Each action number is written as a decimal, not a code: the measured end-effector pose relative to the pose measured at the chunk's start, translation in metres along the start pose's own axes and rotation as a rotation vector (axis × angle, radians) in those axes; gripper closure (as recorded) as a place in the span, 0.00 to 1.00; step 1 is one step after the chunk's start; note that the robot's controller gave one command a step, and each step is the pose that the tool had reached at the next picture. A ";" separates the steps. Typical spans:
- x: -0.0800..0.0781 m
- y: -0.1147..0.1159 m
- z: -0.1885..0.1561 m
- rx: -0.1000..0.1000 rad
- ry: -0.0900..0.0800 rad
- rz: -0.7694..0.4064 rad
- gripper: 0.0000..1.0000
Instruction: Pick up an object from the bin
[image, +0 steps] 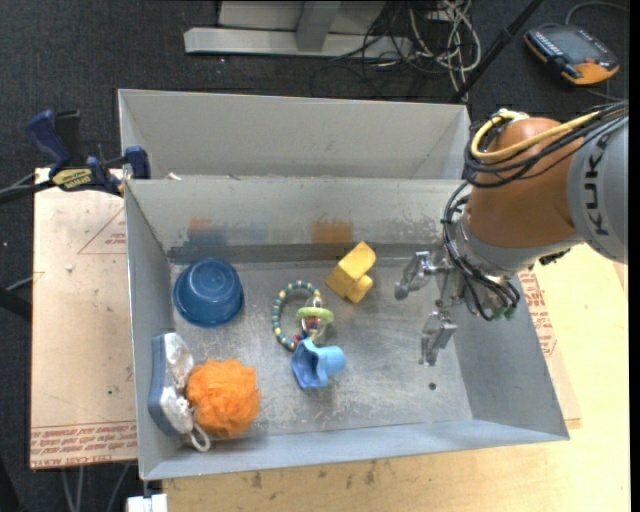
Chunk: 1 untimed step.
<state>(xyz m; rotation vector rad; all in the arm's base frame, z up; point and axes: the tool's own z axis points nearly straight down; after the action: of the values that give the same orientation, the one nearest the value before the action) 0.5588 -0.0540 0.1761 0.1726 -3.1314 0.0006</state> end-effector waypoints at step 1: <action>0.021 0.040 0.021 -0.002 -0.012 0.251 0.00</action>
Offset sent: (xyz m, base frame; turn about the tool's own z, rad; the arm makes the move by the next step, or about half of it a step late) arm -0.0215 0.0739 -0.0103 0.0174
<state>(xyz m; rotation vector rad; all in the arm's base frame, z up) 0.5334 -0.0167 0.1554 -0.2218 -3.1405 -0.0019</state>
